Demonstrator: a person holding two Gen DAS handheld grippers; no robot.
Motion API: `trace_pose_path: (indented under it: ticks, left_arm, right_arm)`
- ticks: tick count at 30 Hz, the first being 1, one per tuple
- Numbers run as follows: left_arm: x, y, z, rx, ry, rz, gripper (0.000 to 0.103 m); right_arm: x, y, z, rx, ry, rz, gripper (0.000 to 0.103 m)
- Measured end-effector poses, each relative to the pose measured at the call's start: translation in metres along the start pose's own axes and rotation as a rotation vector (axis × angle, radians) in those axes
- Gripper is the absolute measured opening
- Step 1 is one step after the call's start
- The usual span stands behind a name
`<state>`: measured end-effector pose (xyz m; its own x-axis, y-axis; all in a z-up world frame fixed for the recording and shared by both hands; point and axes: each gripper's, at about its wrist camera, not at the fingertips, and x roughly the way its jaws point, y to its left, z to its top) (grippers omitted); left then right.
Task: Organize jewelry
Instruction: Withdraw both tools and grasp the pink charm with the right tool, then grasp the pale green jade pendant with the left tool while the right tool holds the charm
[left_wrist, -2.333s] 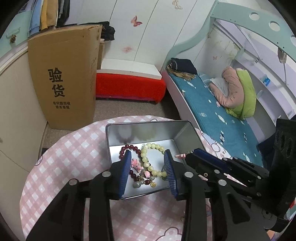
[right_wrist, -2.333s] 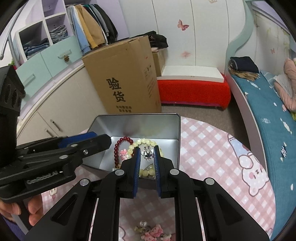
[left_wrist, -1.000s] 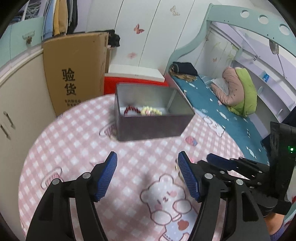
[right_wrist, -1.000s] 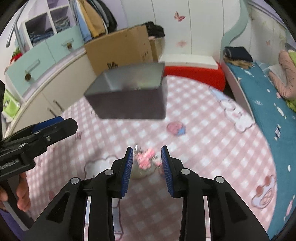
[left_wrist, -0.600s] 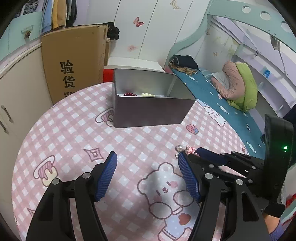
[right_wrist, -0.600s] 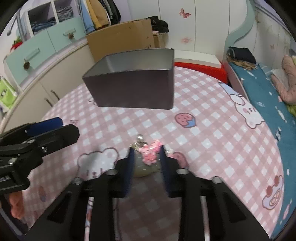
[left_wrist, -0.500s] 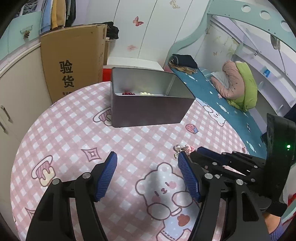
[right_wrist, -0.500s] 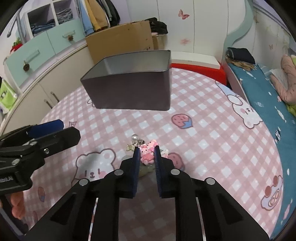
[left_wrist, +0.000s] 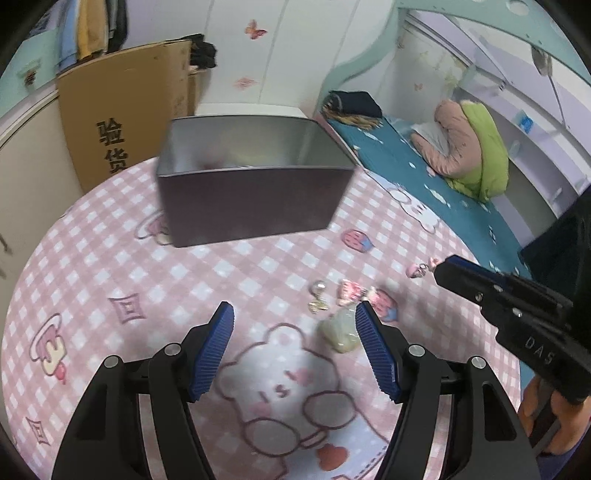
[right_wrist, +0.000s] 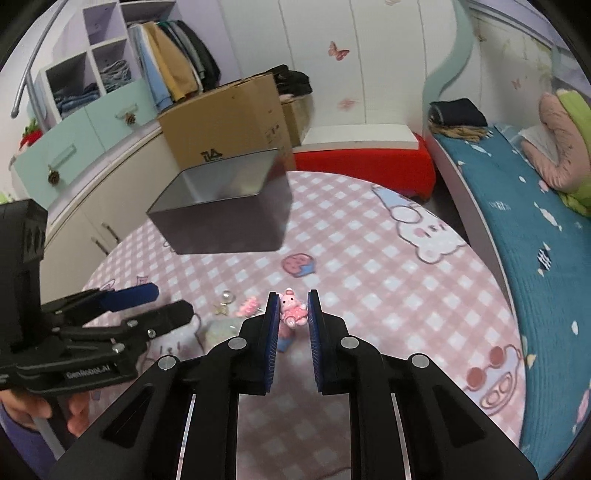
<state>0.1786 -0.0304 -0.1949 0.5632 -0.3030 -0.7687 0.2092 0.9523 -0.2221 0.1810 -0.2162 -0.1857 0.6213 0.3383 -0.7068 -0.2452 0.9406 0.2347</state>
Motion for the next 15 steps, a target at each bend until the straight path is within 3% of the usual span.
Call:
trace_pose_path:
  ticks: [7,11,14,15]
  left_arm:
    - [0.023,-0.025,-0.007,0.067,0.058,-0.006,0.066]
    - [0.029,-0.034,-0.008,0.102,0.049,0.028,0.066]
    - [0.031,-0.039,-0.007,0.136,0.053,0.056,0.063]
    - [0.031,-0.041,-0.008,0.155,0.049,0.075,0.057]
  right_arm:
    - [0.001,-0.016,-0.009,0.035,0.006,0.012,0.016]
    - [0.001,-0.018,-0.012,0.041,0.006,0.021,0.016]
    - [0.001,-0.019,-0.014,0.047,0.005,0.03,0.016]
    - [0.001,-0.02,-0.014,0.048,0.005,0.032,0.016]
